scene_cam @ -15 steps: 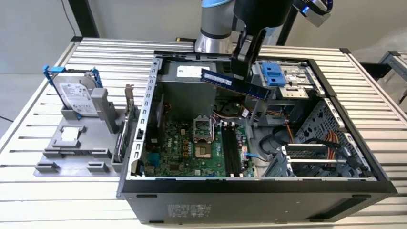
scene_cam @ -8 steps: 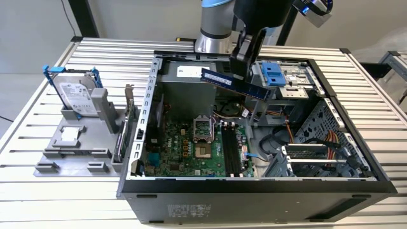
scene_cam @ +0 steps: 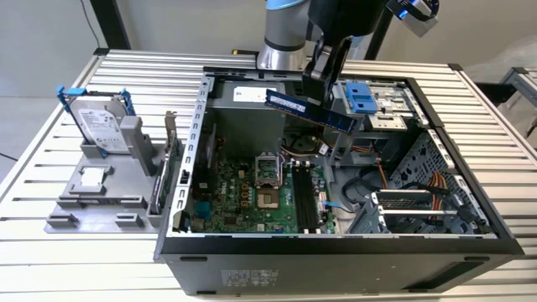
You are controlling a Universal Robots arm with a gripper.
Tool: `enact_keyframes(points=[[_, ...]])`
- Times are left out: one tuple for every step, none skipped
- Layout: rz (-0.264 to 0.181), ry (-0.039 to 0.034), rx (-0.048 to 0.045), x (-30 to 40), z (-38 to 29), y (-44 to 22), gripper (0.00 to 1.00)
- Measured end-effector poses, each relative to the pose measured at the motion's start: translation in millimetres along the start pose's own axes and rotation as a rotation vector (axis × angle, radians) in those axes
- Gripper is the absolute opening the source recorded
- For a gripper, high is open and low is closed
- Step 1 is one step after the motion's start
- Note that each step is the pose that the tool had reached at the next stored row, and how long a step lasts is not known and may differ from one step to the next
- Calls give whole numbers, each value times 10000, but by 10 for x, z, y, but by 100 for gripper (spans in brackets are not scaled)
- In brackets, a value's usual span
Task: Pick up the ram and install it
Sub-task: 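Insert the ram into the slot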
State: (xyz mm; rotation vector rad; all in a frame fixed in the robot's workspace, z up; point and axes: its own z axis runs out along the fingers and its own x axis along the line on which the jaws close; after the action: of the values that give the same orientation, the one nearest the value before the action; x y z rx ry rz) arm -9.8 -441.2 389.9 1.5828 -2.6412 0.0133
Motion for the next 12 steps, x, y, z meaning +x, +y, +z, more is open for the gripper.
enact_keyframes(points=[[31, 0, -2, 0, 0, 0, 0], [65, 0, -3, 0, -1, 0, 0], [101, -2, -6, 0, 0, 0, 0], [137, -3, -8, 0, 0, 0, 0], [177, -3, -10, 0, 0, 0, 0], [216, -5, -13, 0, 0, 0, 0], [256, -6, -15, 0, 0, 0, 0], [299, -6, -17, 0, 0, 0, 0], [346, -8, -20, 0, 0, 0, 0], [388, -9, -22, 0, 0, 0, 0], [432, -10, -25, 0, 0, 0, 0], [477, -11, -27, 0, 0, 0, 0]])
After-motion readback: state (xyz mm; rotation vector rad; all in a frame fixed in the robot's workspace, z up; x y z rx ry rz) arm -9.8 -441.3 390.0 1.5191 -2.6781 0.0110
